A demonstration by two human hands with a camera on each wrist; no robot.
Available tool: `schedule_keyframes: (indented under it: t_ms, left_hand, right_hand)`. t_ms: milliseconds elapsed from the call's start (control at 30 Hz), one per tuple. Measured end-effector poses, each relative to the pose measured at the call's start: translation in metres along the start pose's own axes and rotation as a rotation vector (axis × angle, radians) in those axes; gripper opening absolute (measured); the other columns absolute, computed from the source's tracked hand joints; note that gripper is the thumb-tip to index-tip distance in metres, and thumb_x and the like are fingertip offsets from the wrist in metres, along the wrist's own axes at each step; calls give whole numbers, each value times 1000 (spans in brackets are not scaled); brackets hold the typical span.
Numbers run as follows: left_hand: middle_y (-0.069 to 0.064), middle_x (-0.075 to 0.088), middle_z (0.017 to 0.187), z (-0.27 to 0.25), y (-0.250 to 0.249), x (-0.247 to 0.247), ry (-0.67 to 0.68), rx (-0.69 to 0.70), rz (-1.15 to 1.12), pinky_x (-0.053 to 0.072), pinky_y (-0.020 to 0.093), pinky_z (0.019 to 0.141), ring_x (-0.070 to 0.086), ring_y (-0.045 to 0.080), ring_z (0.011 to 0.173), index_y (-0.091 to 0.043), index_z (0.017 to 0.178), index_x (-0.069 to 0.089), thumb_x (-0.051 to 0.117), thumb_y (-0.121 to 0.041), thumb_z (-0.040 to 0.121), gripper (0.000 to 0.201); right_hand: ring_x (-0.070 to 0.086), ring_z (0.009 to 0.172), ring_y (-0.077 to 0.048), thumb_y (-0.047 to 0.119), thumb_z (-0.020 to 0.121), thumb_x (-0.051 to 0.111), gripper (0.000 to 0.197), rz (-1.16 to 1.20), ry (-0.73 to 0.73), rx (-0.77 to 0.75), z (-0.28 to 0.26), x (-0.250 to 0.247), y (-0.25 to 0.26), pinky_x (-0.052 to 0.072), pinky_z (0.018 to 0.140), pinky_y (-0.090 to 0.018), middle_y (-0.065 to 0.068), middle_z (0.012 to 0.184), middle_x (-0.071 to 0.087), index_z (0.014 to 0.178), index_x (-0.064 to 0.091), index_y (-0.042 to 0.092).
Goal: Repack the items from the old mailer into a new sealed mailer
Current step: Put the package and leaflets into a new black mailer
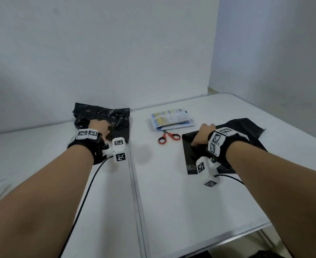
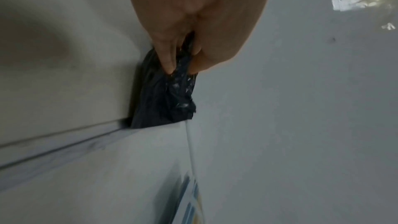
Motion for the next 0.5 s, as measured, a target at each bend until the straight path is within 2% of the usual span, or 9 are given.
schedule_keyframes:
  t_ms: [33,67,133,200,267,367,433,500]
  left_hand:
    - [15,57,131,5,5,1,-48,-74,-142,50,30,92,58,31,117,-6,130,48,56,-20,79,54]
    - [16,50,136,5,5,3,-132,-77,-181,51,35,95,57,33,118,-12,135,42,57,-21,70,68]
    - [20,36,141,1,2,1,-296,-114,-156,50,40,96,56,34,114,-22,137,33,56,-20,64,77]
    - [20,27,144,-18,-9,2,-292,-111,-186,48,40,99,56,32,113,-32,140,22,55,-17,68,81]
    - [19,27,147,-30,-14,4,-243,-149,-237,47,43,100,54,35,118,-41,142,10,56,-18,69,90]
    - [21,16,152,-47,-17,-1,-206,-184,-199,45,45,102,51,37,123,-41,145,2,60,-18,67,100]
    - [19,7,155,-65,-25,-5,-233,-117,-158,43,44,104,46,36,127,-35,148,0,57,-13,72,97]
    - [15,5,155,-72,-31,-3,-217,15,-141,44,43,104,41,36,129,-27,149,8,51,-6,78,85]
  right_hand:
    - [51,123,-31,46,80,66,64,-41,14,21,0,1,-6,44,97,-35,-15,133,53,128,50,7]
    - [49,125,-32,52,79,65,68,-78,26,25,0,2,-11,43,99,-36,-14,134,53,129,51,7]
    - [45,128,-32,52,85,59,60,-146,18,2,1,3,-15,41,104,-38,-12,133,55,125,56,7]
    - [41,131,-31,43,91,53,49,-175,-19,5,0,4,-21,36,106,-38,-12,135,51,125,55,8]
    - [40,131,-31,31,94,49,40,-143,-54,43,-4,6,-29,33,109,-39,-13,138,47,128,52,9]
    - [45,128,-33,20,95,44,37,43,-147,82,-12,4,-36,35,109,-41,-17,138,47,128,49,5]
    - [44,126,-37,18,94,44,38,271,-308,66,-20,-10,-35,38,106,-43,-20,137,45,129,44,1]
    - [49,120,-38,19,94,44,33,446,-492,-40,-32,-31,-25,42,100,-43,-21,129,51,121,47,0]
Point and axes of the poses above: each hand's wrist, its own z-axis towards the middle knuckle, its own x-axis out of the palm, y = z × x, the point moved 5 cm from there along z, towards the middle knuckle
